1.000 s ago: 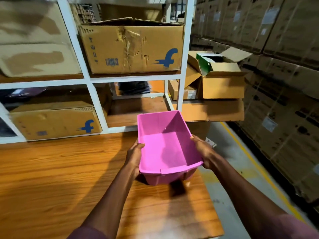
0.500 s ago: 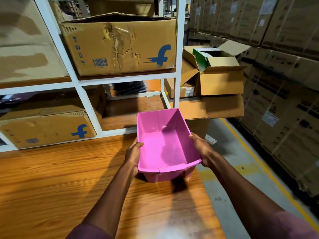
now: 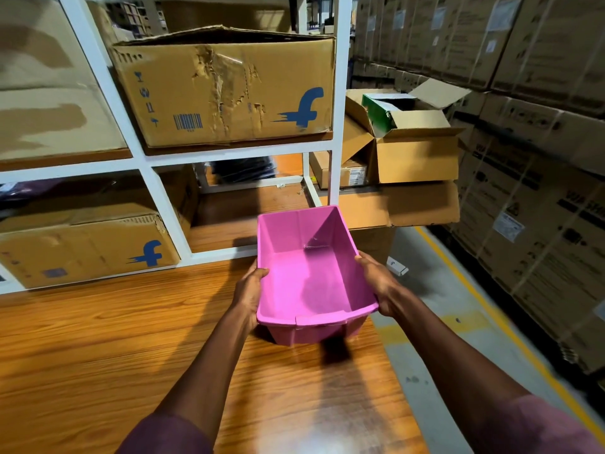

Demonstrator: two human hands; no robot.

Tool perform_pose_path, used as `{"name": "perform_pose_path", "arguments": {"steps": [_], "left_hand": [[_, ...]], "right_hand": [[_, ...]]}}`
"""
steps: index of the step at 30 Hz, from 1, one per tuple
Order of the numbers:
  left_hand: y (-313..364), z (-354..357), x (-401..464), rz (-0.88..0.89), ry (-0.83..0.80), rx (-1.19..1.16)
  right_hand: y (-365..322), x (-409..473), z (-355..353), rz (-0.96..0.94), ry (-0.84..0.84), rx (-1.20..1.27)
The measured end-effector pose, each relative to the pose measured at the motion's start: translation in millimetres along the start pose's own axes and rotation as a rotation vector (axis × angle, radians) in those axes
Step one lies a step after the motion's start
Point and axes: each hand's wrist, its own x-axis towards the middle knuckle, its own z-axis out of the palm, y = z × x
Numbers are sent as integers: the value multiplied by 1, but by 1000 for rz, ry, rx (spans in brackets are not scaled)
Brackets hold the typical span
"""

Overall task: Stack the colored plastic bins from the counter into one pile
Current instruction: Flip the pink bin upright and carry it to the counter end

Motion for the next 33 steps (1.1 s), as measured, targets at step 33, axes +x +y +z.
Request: {"name": "perform_pose_path", "arguments": {"steps": [33], "left_hand": [[39, -7, -74, 167, 38, 139]], "right_hand": [[-27, -57, 10, -484, 284, -742]]}}
